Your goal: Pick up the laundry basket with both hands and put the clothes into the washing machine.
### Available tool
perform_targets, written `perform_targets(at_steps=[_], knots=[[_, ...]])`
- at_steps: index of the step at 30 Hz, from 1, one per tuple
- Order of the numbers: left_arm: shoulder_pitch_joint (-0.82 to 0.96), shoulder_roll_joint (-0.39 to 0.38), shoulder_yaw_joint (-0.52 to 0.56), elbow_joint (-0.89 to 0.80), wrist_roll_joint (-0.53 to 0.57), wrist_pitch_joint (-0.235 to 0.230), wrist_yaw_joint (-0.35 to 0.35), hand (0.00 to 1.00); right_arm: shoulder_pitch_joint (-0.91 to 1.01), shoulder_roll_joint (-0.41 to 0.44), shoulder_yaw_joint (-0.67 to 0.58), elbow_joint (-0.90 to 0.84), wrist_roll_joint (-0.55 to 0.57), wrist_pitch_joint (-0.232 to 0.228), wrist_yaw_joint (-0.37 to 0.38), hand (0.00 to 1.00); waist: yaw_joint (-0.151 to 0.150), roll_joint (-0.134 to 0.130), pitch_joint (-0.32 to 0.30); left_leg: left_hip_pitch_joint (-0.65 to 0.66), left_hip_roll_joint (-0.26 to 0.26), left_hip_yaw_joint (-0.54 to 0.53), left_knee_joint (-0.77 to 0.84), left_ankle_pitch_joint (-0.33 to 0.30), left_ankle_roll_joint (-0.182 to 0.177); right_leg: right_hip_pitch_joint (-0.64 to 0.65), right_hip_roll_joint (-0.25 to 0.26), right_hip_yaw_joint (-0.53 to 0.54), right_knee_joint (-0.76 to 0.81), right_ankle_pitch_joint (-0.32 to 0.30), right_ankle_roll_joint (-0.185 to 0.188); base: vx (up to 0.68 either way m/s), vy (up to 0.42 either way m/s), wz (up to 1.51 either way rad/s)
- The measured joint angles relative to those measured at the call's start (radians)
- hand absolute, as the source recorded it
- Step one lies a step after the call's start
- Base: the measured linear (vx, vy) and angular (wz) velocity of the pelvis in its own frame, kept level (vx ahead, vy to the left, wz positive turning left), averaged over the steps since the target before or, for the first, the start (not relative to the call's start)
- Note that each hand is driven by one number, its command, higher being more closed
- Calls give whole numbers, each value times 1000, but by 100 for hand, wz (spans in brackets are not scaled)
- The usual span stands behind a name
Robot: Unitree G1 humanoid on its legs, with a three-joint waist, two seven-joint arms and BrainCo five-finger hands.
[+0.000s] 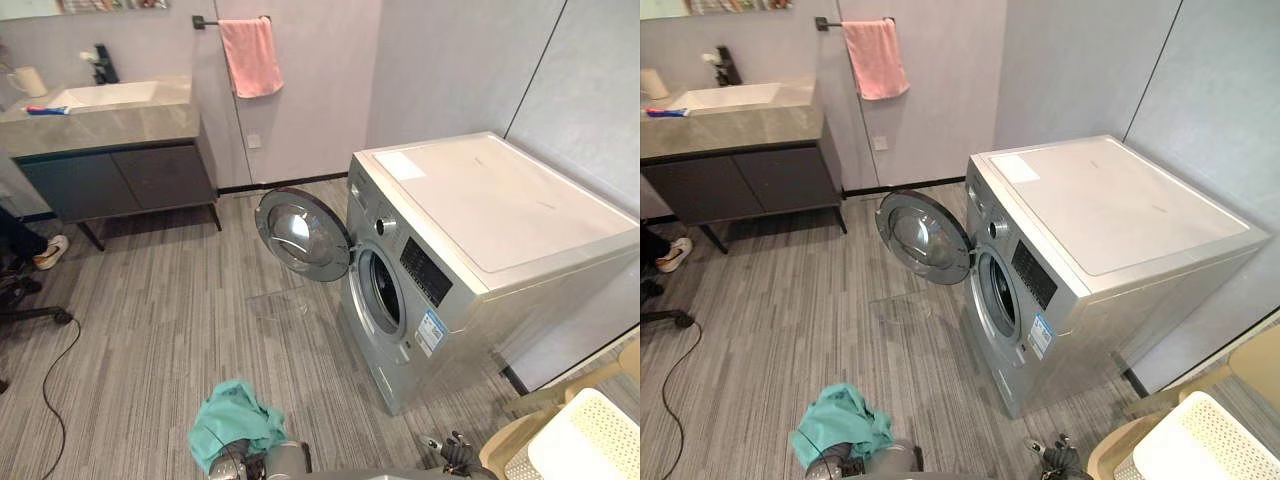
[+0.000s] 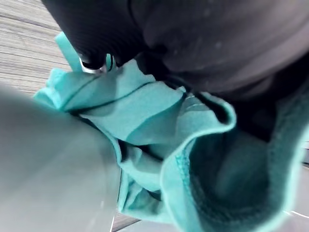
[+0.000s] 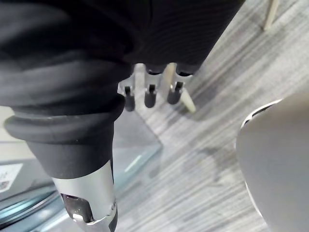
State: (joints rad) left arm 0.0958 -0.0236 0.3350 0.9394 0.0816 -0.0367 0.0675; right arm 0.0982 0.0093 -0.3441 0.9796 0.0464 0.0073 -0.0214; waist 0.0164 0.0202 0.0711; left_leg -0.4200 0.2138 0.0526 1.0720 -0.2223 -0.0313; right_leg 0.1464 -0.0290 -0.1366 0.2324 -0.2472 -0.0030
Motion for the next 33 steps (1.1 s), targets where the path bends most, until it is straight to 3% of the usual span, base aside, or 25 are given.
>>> perform_targets(at_steps=[2,3,4,5,6,7,8,10,12,13,14,16,20,21,24,25,26,28,29,31,33], knots=[[0,13,31,1,-14,-14,2,100,-11,4,-11,27,1,1,0,0,1,-14,4,-15,27,-42,-260,-3,-9,16,-49,26,-9,1,2,284,289,-38],[6,13,38,4,-21,-14,5,100,-11,2,-12,26,0,0,0,0,5,-12,4,11,40,-97,-485,12,-20,28,-76,41,-12,-2,7,307,445,-55],[14,7,63,5,-32,-16,7,100,-12,2,-12,25,-1,-2,0,0,14,-10,1,45,47,-172,-648,23,-37,36,-101,70,-22,-17,47,361,624,-65],[17,6,71,6,-34,-16,7,100,-11,0,-13,26,-3,-2,1,0,24,-7,-1,51,51,-218,-678,21,-37,43,-114,87,-31,-34,77,363,697,-70],[19,12,78,7,-45,-16,7,100,-18,-2,-18,37,-11,-1,1,0,28,6,2,25,21,-212,-602,95,-151,63,-149,126,-41,-75,121,373,735,-64],[31,34,95,10,-45,-12,10,100,-33,15,-19,59,-18,3,4,0,23,-31,-9,-2,-6,-179,-516,88,-156,66,-190,174,-37,-66,102,354,597,-53],[35,44,102,15,-45,-10,16,100,-32,29,-18,58,-19,2,6,0,21,-48,-16,-11,-14,-163,-492,67,-142,59,-205,197,-33,-42,82,363,561,-35],[31,68,105,52,-33,-5,19,100,-25,51,-23,56,-17,0,6,0,31,-73,-35,-8,-46,-121,-467,25,-94,10,-239,232,-7,133,131,312,499,-28],[34,73,93,66,-28,1,20,100,-35,57,-31,53,-17,-1,8,0,25,-73,-36,26,-62,-83,-491,13,-67,-35,-262,250,49,235,131,207,363,-40],[34,88,44,86,-18,10,21,100,-35,60,-31,35,-17,-2,18,0,23,-67,-33,76,-74,-43,-529,9,-39,-95,-284,248,145,313,76,187,344,-52],[34,92,20,87,-12,12,21,100,-35,61,-31,26,-17,-1,24,0,24,-63,-31,99,-73,-19,-542,5,-26,-131,-286,248,209,322,51,193,374,-72],[33,98,-30,86,12,13,21,100,-38,60,-30,11,-17,-5,28,0,18,-50,-25,206,-66,77,-600,-1,11,-279,-242,185,489,228,31,140,274,-89],[12,100,-62,86,21,13,20,100,-51,44,-19,6,-17,-11,28,0,-8,-40,-24,326,-43,212,-658,-33,18,-390,-171,-59,620,98,12,117,55,-104],[-11,98,-68,86,26,13,20,100,-54,39,-23,3,-17,-11,27,0,-4,-38,-24,344,-26,257,-671,-42,9,-413,-152,-113,592,56,39,164,-40,-120],[-75,70,-71,89,47,12,19,100,-59,38,-56,18,-17,-10,24,0,-6,-53,-22,389,-16,332,-729,-38,0,-407,-149,-318,352,30,45,172,-97,-91],[-100,46,-84,92,48,12,19,100,-54,37,-86,25,-16,-4,20,0,-14,-57,-23,397,-18,341,-735,-44,-24,-386,-145,-369,241,42,-16,211,-121,-29],[-115,27,-93,92,48,12,16,100,-45,33,-106,31,-13,0,16,0,-28,-47,-24,416,-16,316,-758,-47,-31,-353,-123,-381,211,49,-44,345,-169,-10],[-119,-34,-115,83,50,10,-5,100,-21,28,-176,32,12,0,2,0,-34,-14,-26,470,-8,297,-792,-37,-37,-310,-84,-379,188,15,-58,316,-105,-11],[-118,-46,-121,82,50,10,-7,100,-18,30,-191,32,15,1,1,0,-35,-7,-30,469,-2,281,-764,-40,-45,-297,-71,-379,181,7,-62,403,-146,-21],[-110,-45,-147,64,49,10,-23,100,-11,35,-167,25,23,1,0,0,-36,3,-27,363,66,168,-437,-27,-81,-227,-15,-360,142,-21,-72,341,-125,-27],[-80,-45,-145,30,48,9,-23,100,-21,16,-134,21,23,0,-1,0,-13,23,-16,266,99,66,-162,69,-93,-175,30,-306,124,-36,-91,266,-3,-93]])
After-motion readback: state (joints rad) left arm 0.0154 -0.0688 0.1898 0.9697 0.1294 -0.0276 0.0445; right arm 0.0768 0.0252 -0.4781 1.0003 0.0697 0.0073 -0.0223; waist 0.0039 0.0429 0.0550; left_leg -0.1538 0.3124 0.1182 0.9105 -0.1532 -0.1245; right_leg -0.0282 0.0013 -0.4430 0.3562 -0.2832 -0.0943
